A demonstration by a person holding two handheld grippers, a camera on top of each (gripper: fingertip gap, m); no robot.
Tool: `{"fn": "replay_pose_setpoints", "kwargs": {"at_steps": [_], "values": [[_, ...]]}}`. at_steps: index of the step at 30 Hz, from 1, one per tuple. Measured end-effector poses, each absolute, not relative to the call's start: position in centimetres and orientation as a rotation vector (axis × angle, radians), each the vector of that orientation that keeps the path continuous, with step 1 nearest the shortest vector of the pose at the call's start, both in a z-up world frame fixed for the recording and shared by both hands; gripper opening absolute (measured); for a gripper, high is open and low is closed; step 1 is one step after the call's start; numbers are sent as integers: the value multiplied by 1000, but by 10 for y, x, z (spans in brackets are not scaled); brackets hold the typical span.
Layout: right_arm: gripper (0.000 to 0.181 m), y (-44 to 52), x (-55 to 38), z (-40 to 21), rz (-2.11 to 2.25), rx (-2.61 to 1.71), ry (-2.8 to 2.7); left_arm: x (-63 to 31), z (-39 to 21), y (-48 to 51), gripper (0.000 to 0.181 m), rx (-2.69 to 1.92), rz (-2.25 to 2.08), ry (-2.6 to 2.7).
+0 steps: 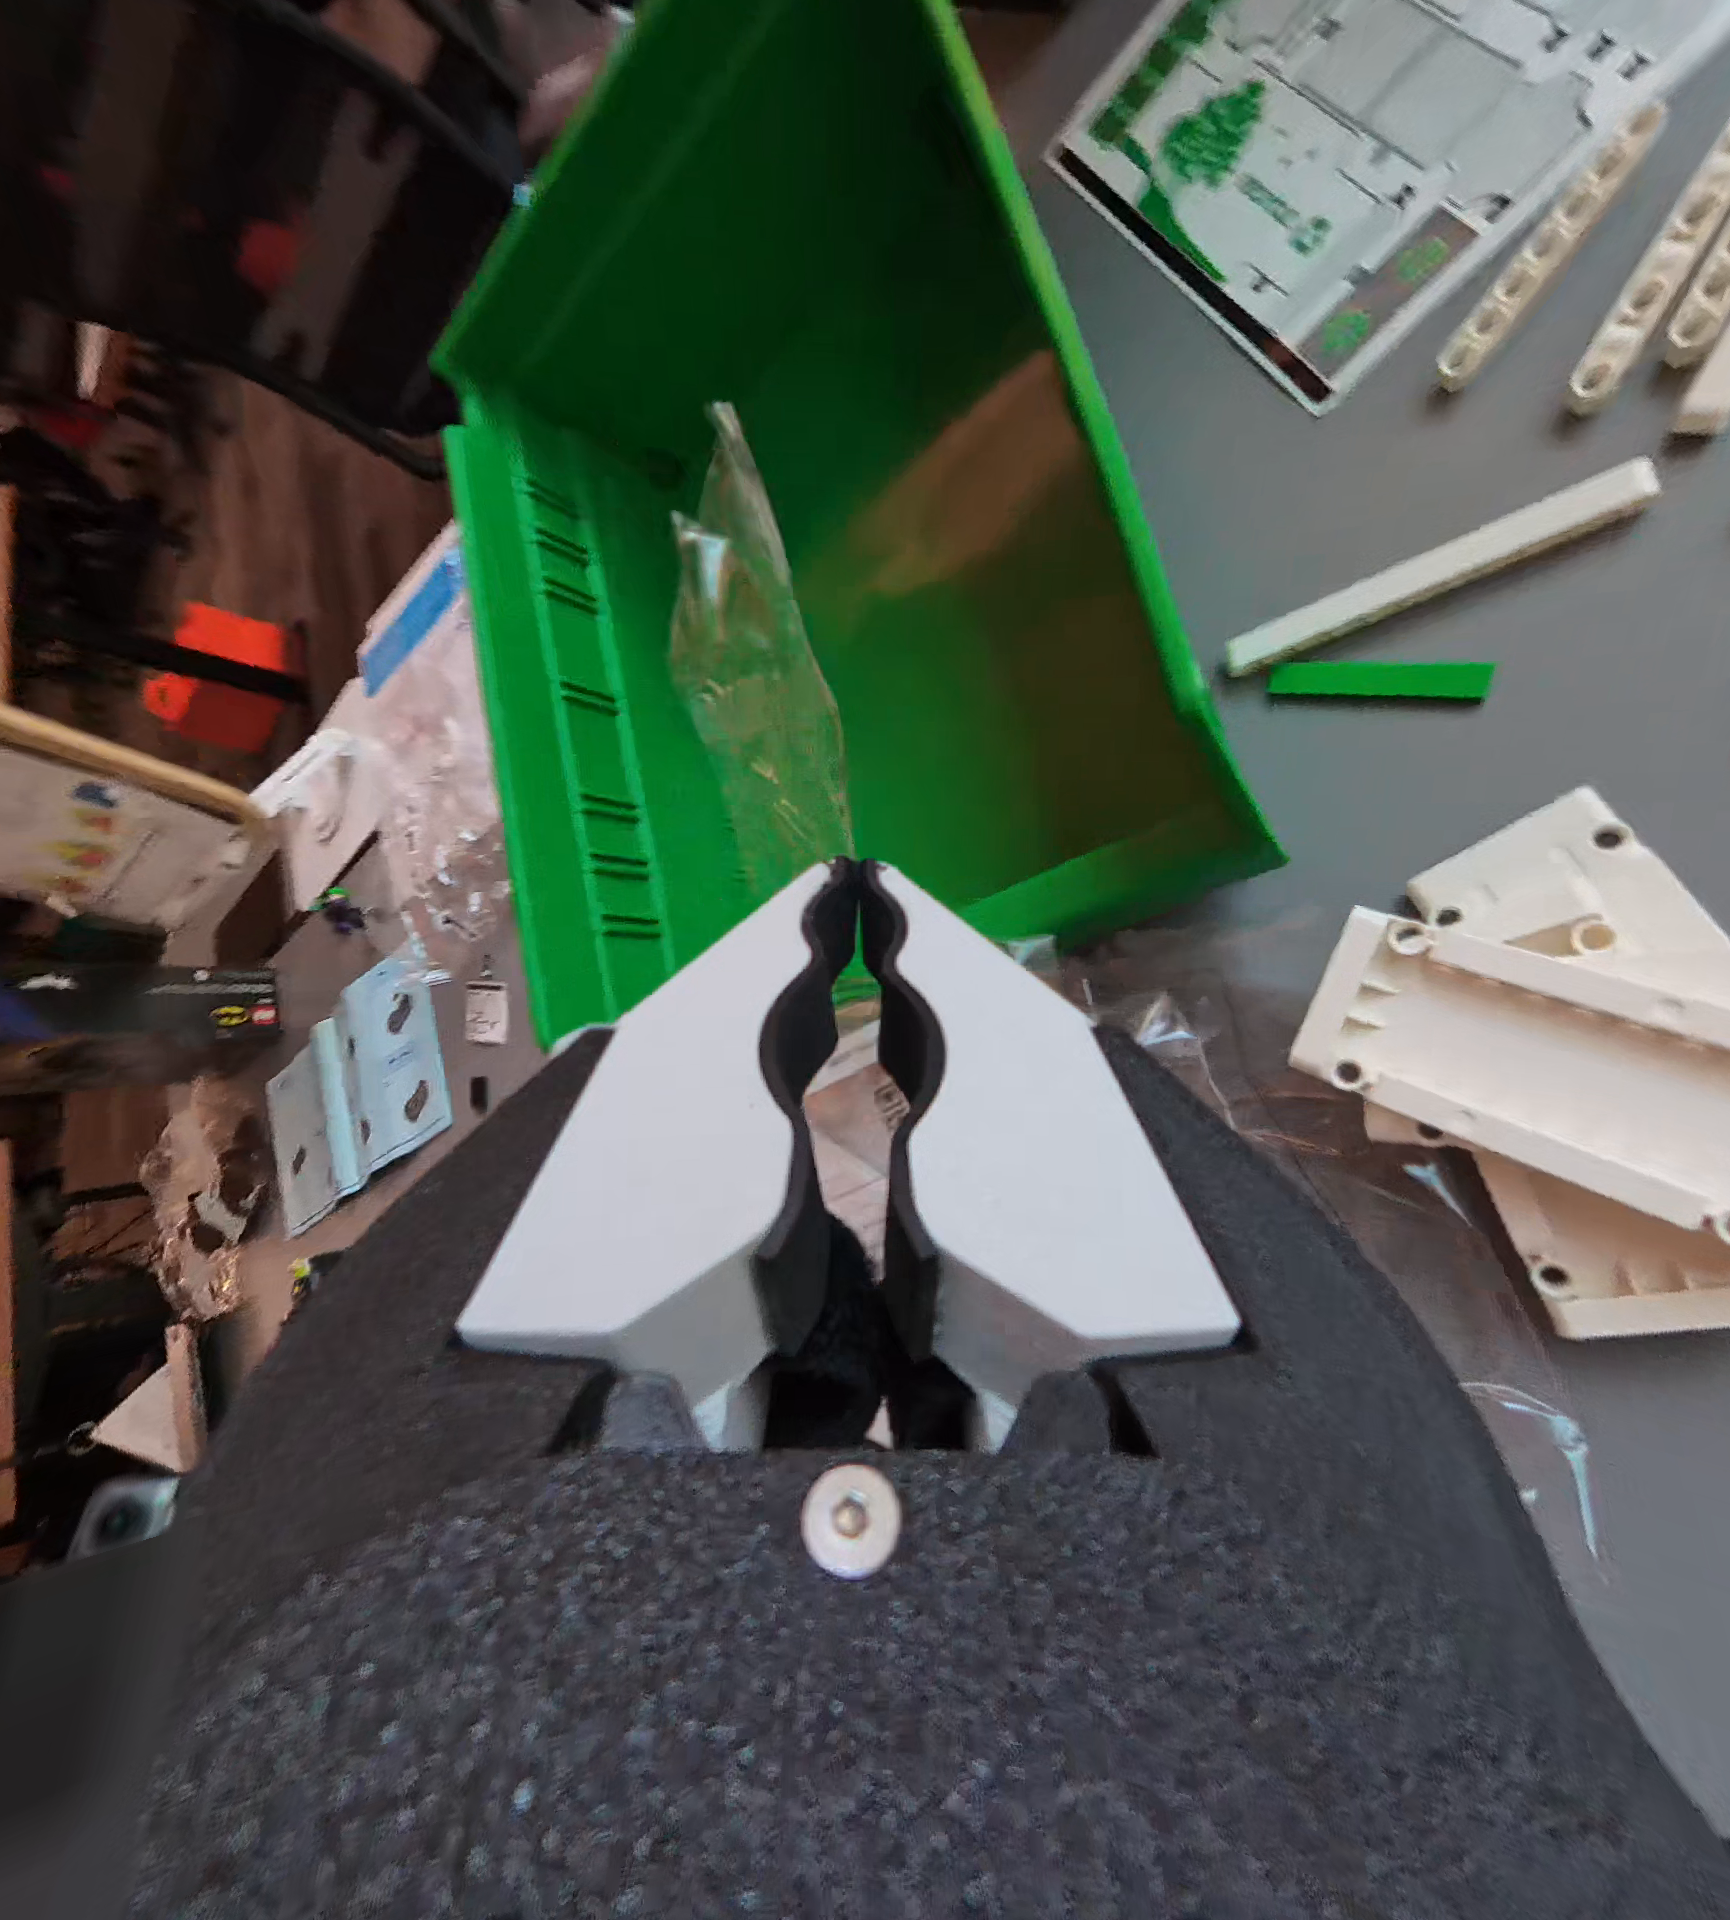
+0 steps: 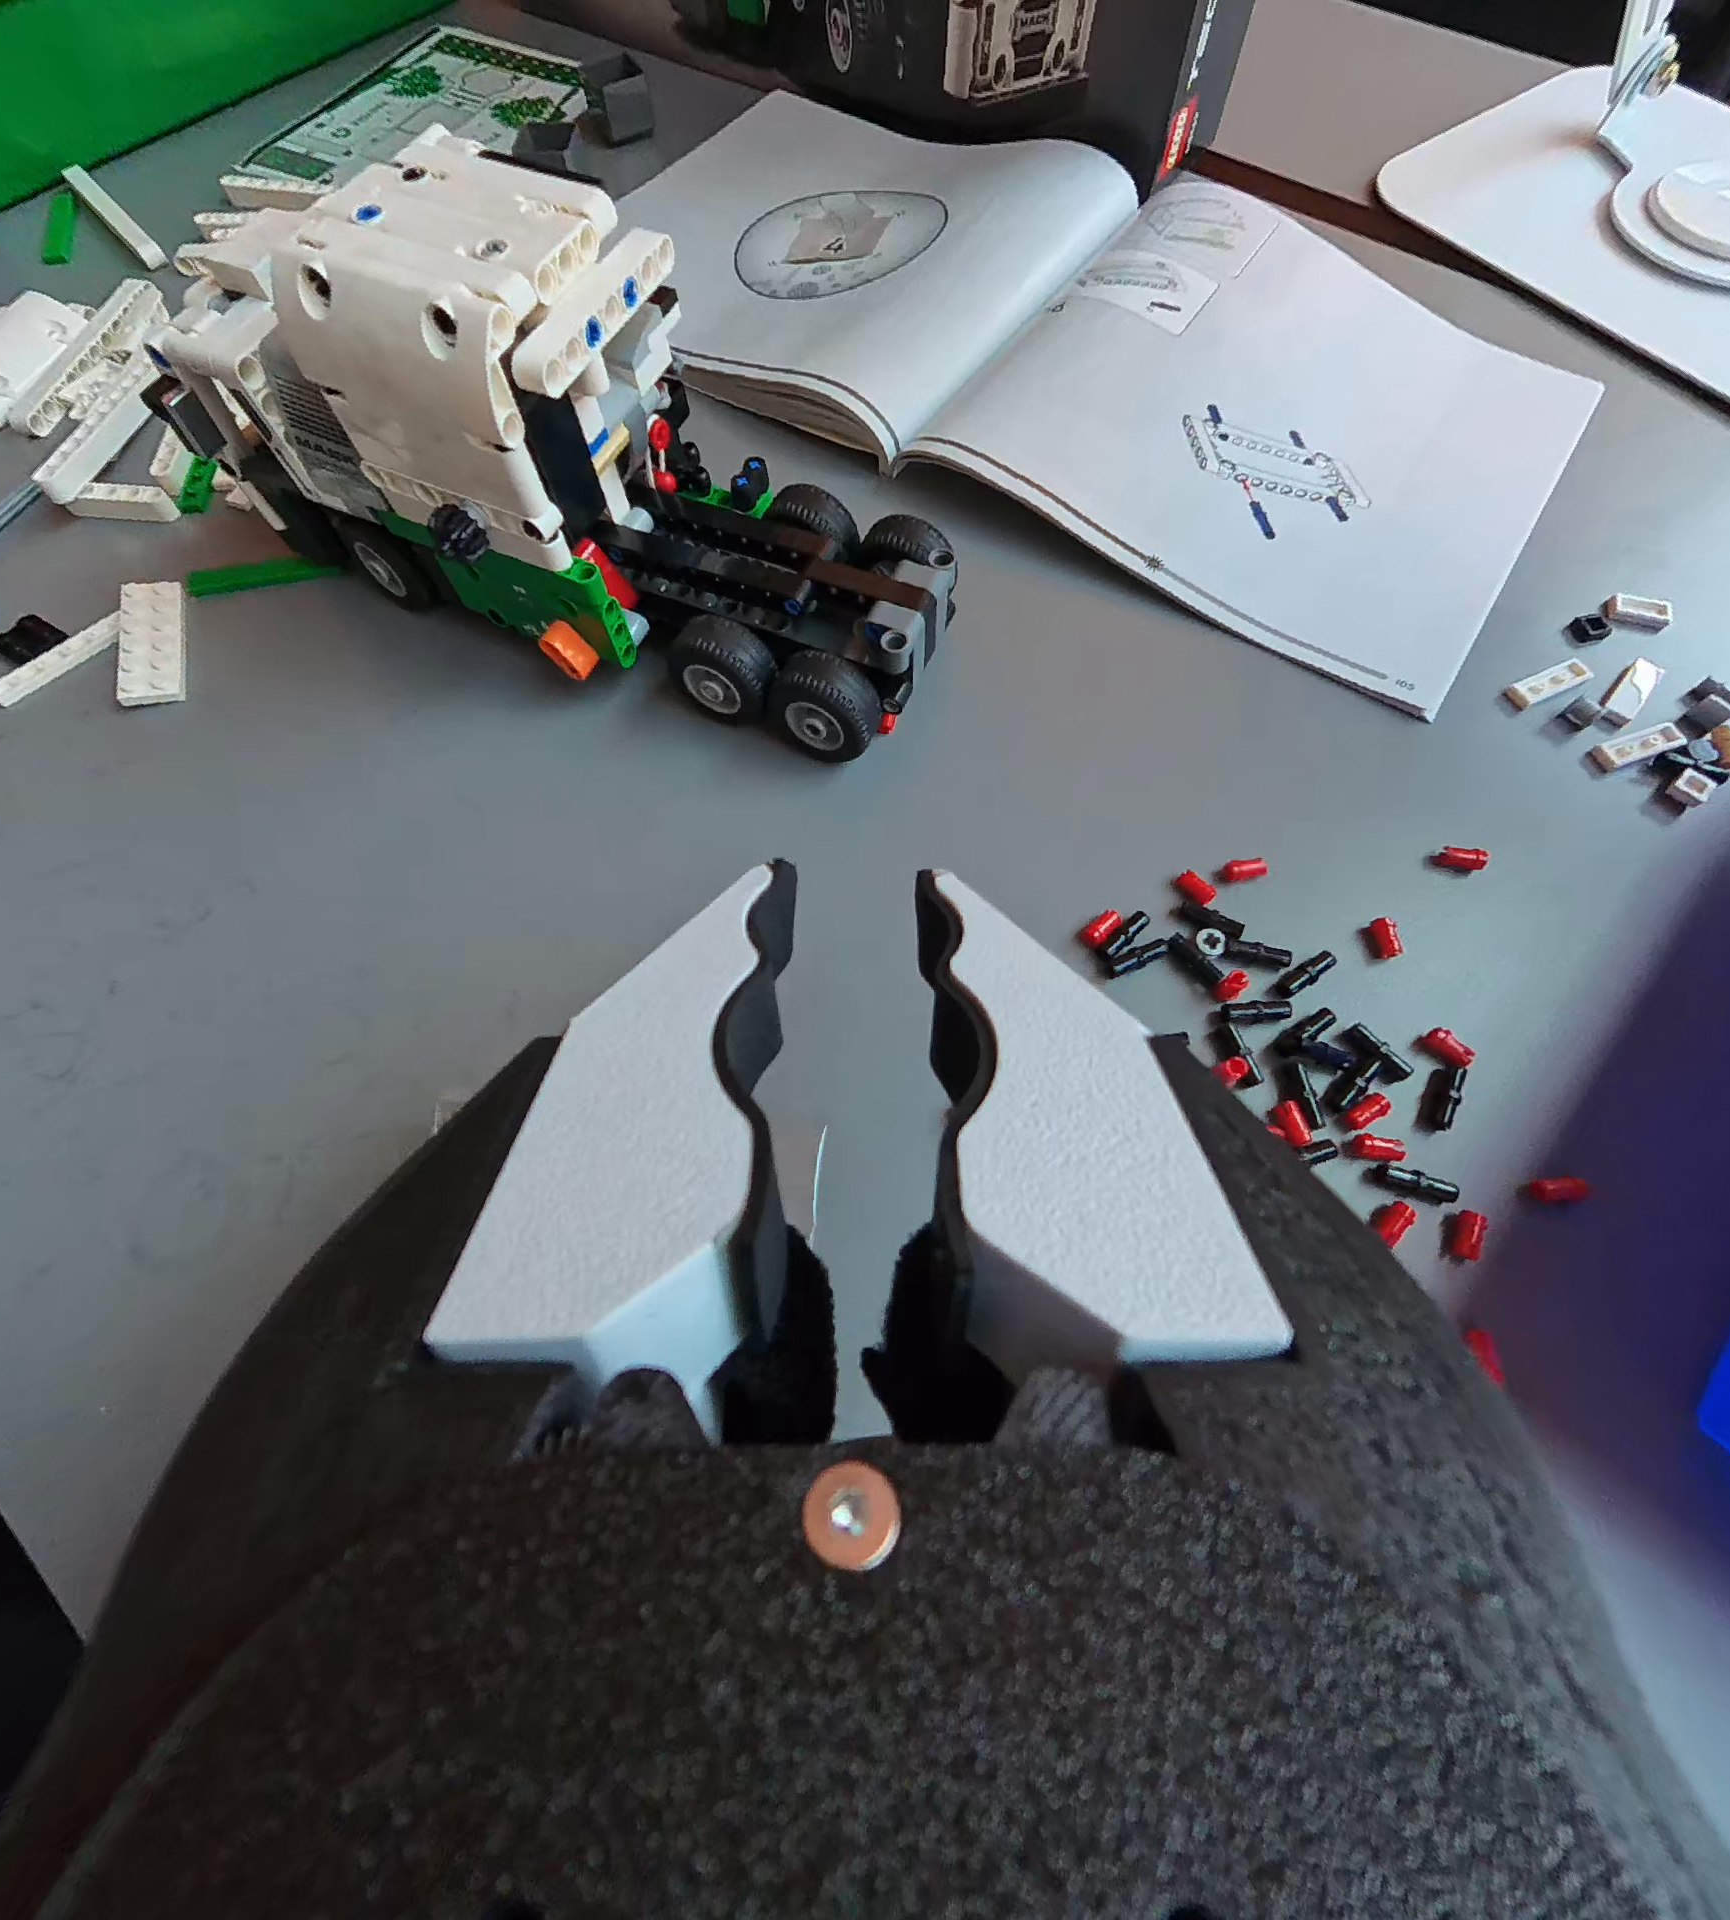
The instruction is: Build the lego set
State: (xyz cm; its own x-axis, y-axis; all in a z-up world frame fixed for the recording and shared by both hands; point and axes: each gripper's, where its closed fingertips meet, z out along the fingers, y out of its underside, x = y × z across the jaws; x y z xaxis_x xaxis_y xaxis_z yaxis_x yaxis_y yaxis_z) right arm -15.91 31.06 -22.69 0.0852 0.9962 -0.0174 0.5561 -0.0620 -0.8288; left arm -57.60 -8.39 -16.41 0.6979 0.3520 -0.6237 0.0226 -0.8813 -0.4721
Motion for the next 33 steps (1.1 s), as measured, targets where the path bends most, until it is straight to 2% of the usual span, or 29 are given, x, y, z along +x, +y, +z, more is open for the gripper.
{"fn": "replay_pose_setpoints", "kwargs": {"at_steps": [3,5,7,11,14,19,23,28,33], "values": [[23,312,-157,-227,817,-1698,-1552,-571,-188,-70,0,-2597,914,-217],[23,313,-155,-225,805,-1693,-1549,-561,-194,-67,12,-2642,848,-223],[23,313,-153,-222,809,-1691,-1542,-553,-192,-69,22,-2641,850,-244],[23,309,-151,-218,843,-1688,-1531,-522,-171,-62,23,-2507,906,-226],[24,295,-146,-219,897,-1664,-1556,-462,-166,-31,22,-2338,765,-141],[27,252,-121,-226,1023,-1556,-1745,-303,-193,47,20,-2093,80,35],[32,248,-89,-242,984,-1599,-1819,-212,-222,105,21,-2033,-238,73],[32,267,-77,-262,992,-1741,-1715,-167,-262,184,30,-2173,-292,110],[31,258,-83,-255,989,-1681,-1644,-138,-266,232,34,-2241,-538,157]]}}
